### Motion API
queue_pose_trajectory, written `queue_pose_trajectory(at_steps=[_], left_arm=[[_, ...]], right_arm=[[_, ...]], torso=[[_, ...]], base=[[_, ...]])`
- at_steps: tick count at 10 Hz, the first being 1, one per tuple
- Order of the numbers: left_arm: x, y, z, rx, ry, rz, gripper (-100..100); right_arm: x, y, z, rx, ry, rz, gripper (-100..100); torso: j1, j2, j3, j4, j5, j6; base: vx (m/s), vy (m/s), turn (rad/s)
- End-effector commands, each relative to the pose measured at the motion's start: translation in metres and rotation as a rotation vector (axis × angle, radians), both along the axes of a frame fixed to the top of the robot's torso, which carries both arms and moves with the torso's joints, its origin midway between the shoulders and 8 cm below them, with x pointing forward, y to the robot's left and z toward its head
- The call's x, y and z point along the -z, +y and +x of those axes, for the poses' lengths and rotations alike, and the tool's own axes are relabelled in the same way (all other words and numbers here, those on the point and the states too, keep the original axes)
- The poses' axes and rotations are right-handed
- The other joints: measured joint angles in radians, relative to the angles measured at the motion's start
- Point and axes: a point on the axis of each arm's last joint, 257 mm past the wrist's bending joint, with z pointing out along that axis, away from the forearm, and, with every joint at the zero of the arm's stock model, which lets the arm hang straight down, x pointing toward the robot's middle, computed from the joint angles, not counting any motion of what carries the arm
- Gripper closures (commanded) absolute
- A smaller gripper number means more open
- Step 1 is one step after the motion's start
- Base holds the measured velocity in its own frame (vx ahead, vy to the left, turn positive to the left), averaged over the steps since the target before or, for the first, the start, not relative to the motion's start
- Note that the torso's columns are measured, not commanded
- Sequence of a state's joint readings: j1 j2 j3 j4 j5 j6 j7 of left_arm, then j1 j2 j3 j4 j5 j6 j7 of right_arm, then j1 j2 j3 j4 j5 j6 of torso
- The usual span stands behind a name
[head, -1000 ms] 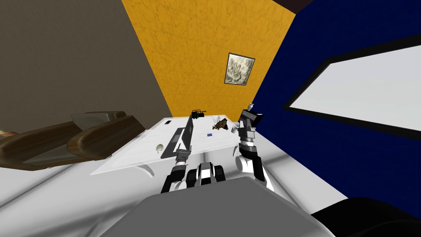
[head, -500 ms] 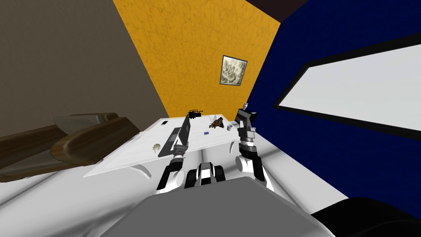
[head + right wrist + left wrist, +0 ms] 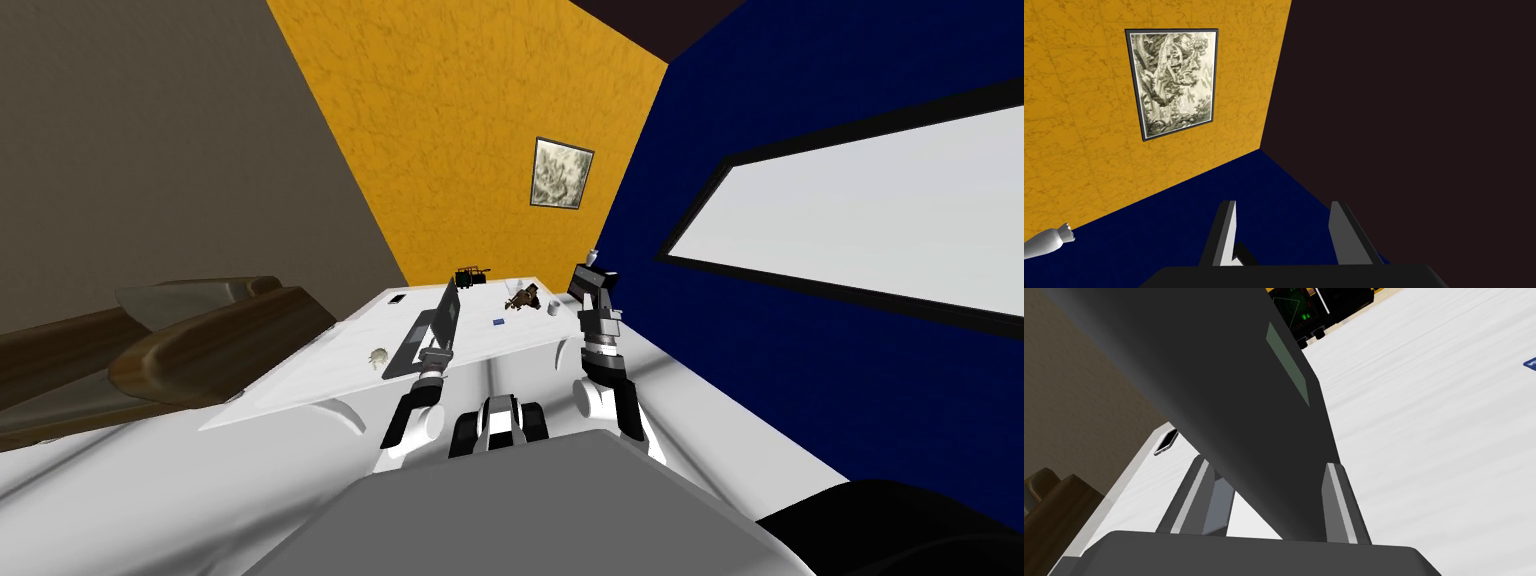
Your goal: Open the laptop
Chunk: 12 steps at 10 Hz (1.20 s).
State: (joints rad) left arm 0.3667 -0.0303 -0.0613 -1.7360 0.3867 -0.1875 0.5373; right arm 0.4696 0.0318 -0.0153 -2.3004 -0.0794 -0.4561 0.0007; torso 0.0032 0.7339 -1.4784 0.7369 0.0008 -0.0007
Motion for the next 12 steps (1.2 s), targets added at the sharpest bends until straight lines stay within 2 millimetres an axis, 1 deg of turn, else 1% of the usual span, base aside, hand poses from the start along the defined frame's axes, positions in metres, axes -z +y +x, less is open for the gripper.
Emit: queue_pose_trajectory(at_steps=[1,2,3,7,8,9,10,11,12], left_arm=[[0.0,-0.023,-0.019,0.031,-0.007,0.007,100],[0.001,-0.032,-0.027,0.042,-0.008,0.007,100],[0.004,-0.031,-0.029,0.04,-0.001,0.007,100],[0.001,-0.066,-0.061,0.079,-0.008,-0.003,100],[0.003,-0.066,-0.063,0.077,-0.002,-0.003,100],[0.002,-0.074,-0.072,0.085,-0.003,-0.008,100],[-0.003,-0.07,-0.063,0.08,-0.02,-0.008,100],[-0.003,-0.075,-0.065,0.078,-0.028,-0.086,100],[-0.002,-0.077,-0.066,0.077,-0.031,-0.124,100]], right_arm=[[0.0,0.0,0.0,0.0,0.0,0.0,0],[0.0,0.0,0.0,0.0,0.0,0.0,0],[0.0,0.0,0.0,0.0,0.0,0.0,0],[0.0,0.0,0.0,0.0,0.0,0.0,0],[0.0,0.0,0.0,0.0,0.0,0.0,0],[0.0,0.0,0.0,0.0,0.0,0.0,0],[0.0,0.0,0.0,0.0,0.0,0.0,0],[0.0,0.0,0.0,0.0,0.0,0.0,0],[0.0,0.0,0.0,0.0,0.0,0.0,0]], torso=[[0.0,-0.002,-0.001,-0.002,-0.001,0.0],[-0.001,-0.002,-0.001,-0.002,-0.001,-0.001],[0.0,-0.002,-0.001,-0.002,0.0,-0.001],[-0.001,0.004,0.003,-0.003,0.001,-0.001],[-0.001,0.004,0.003,-0.002,0.001,-0.001],[-0.002,0.003,0.003,-0.002,0.001,0.0],[-0.002,0.003,0.003,-0.003,0.001,0.0],[-0.003,0.003,0.003,-0.001,0.0,0.001],[0.0,0.002,0.002,0.0,0.0,0.001]], base=[[0.095,0.051,0.092],[0.104,0.052,0.102],[0.055,0.027,0.033],[0.065,0.036,0.095],[0.049,0.02,0.033],[0.05,0.022,0.049],[0.022,0.009,0.015],[0.024,0.064,-0.033],[0.024,0.096,-0.04]])
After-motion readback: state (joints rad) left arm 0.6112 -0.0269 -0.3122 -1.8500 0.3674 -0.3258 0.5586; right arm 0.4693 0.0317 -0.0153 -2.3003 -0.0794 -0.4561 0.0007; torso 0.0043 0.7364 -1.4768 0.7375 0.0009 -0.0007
